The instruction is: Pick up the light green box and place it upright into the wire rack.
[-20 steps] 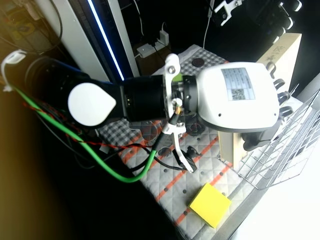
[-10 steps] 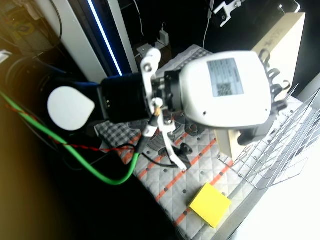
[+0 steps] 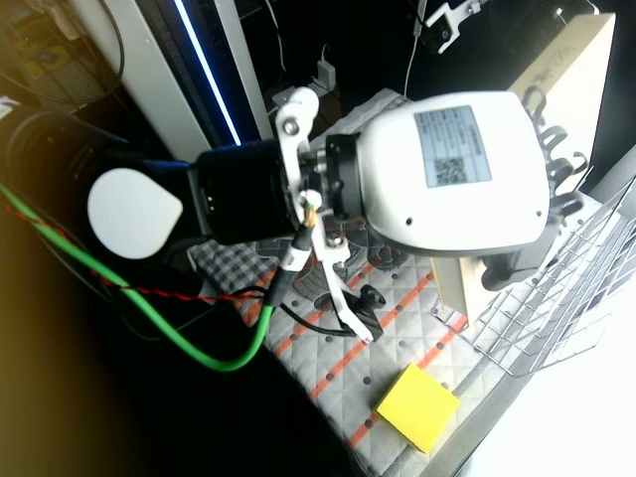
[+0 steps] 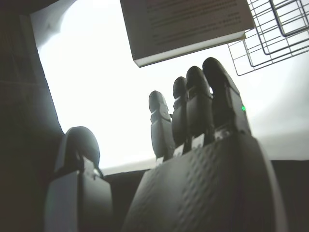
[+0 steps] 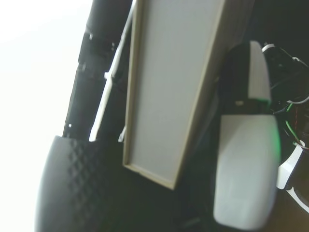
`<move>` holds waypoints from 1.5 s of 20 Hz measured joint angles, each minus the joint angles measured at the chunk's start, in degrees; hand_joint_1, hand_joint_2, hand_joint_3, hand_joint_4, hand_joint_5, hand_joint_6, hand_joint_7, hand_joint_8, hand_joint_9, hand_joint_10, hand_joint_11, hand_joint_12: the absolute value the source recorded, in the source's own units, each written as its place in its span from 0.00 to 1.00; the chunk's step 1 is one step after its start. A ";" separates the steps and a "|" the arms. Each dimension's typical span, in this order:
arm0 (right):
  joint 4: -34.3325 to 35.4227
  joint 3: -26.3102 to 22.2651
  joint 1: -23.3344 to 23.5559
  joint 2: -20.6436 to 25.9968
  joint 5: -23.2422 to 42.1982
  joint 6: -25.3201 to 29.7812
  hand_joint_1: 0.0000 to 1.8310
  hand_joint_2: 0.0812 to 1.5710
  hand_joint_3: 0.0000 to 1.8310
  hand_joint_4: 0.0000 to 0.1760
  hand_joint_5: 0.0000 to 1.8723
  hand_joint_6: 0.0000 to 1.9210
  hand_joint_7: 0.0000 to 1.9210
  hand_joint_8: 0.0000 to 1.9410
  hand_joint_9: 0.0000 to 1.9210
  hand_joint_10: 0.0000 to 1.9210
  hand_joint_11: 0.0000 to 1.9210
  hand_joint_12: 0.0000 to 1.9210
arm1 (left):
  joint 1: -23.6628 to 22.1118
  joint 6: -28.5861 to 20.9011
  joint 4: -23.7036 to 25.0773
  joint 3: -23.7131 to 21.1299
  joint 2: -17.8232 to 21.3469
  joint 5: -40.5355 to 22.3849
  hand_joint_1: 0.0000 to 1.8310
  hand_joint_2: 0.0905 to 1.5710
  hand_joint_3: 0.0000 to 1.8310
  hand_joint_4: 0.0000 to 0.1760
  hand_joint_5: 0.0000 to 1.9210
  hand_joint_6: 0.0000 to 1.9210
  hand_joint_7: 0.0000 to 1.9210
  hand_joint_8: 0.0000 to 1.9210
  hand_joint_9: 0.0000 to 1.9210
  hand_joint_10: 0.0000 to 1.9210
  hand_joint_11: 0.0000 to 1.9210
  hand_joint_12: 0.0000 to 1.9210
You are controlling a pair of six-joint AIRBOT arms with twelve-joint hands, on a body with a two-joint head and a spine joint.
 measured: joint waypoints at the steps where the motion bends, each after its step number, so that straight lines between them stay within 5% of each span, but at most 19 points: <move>1: 0.04 0.44 -0.02 -0.37 -0.44 -0.02 0.62 0.72 0.00 0.00 0.48 0.56 0.72 0.00 0.81 0.00 0.74 0.18 | 0.00 0.00 0.07 0.00 0.00 -0.04 0.32 0.61 0.00 0.68 0.23 0.00 0.16 0.00 0.15 0.00 0.00 0.33; 5: 0.68 1.90 -0.66 -1.88 -1.05 -0.02 0.63 0.71 0.00 0.00 0.50 0.54 0.73 0.00 0.82 0.01 0.79 0.15 | 0.00 0.00 0.02 0.00 0.00 -0.09 0.33 0.60 0.00 0.66 0.23 0.00 0.16 0.00 0.15 0.00 0.00 0.34; 6: 1.40 2.40 -1.20 -2.29 -0.66 -0.09 0.68 0.68 0.01 0.00 0.48 0.50 0.65 0.30 0.82 0.00 0.79 0.14 | 0.00 0.00 0.04 0.00 0.00 -0.13 0.33 0.61 0.00 0.68 0.23 0.00 0.16 0.00 0.15 0.00 0.00 0.32; 8: 1.51 2.67 -1.31 -2.56 -0.50 -0.02 0.69 0.68 0.00 0.00 0.46 0.51 0.62 0.40 0.82 0.00 0.79 0.14 | 0.00 0.00 0.00 0.00 0.00 -0.09 0.33 0.60 0.00 0.70 0.23 0.00 0.16 0.00 0.15 0.00 0.00 0.32; 10: 1.46 2.97 -1.68 -2.80 -0.22 -0.02 0.63 0.71 0.00 0.00 0.49 0.54 0.68 0.09 0.81 0.00 0.78 0.16 | 0.00 0.00 0.07 0.00 0.00 -0.13 0.34 0.60 0.00 0.68 0.23 0.00 0.16 0.00 0.15 0.00 0.00 0.32; 11: 1.49 2.97 -1.84 -2.82 0.09 -0.07 0.68 0.68 0.00 0.00 0.48 0.49 0.65 0.32 0.81 0.00 0.78 0.16 | 0.00 0.00 0.07 0.00 0.00 -0.13 0.35 0.60 0.00 0.73 0.23 0.00 0.16 0.00 0.14 0.00 0.00 0.32; 14: 1.38 2.99 -2.19 -3.08 0.52 -0.11 0.69 0.68 0.00 0.00 0.46 0.51 0.62 0.41 0.82 0.00 0.79 0.17 | 0.00 0.00 0.02 0.00 0.00 -0.13 0.35 0.60 0.00 0.77 0.22 0.00 0.16 0.00 0.15 0.00 0.00 0.32; 16: 1.27 2.97 -2.78 -3.30 0.90 -0.13 0.63 0.71 0.00 0.00 0.49 0.55 0.69 0.09 0.82 0.00 0.76 0.21 | 0.00 0.00 0.02 0.00 0.00 -0.13 0.34 0.60 0.00 0.77 0.22 0.00 0.16 0.00 0.15 0.00 0.00 0.35; 17: 1.14 2.93 -3.30 -3.30 1.03 -0.48 0.69 0.68 0.00 0.00 0.49 0.49 0.66 0.29 0.82 0.00 0.76 0.23 | 0.00 0.02 0.04 0.02 0.00 -0.15 0.34 0.60 0.00 0.72 0.22 0.00 0.16 0.00 0.15 0.00 0.00 0.37; 20: 0.76 2.25 -3.39 -3.26 1.11 -0.66 0.62 0.71 0.00 0.00 0.49 0.55 0.70 0.03 0.81 0.00 0.74 0.28 | 0.00 0.00 0.00 0.00 0.00 -0.17 0.33 0.61 0.00 0.67 0.23 0.00 0.16 0.00 0.15 0.00 0.00 0.37; 30: -0.61 -0.70 -2.84 -1.53 1.16 -0.90 0.61 0.75 0.00 0.00 0.44 0.62 0.71 0.00 0.80 0.00 0.72 0.21 | 0.00 0.02 0.02 0.00 -0.28 -0.09 0.33 0.60 0.00 0.70 0.23 0.00 0.16 0.00 0.15 0.00 0.00 0.37</move>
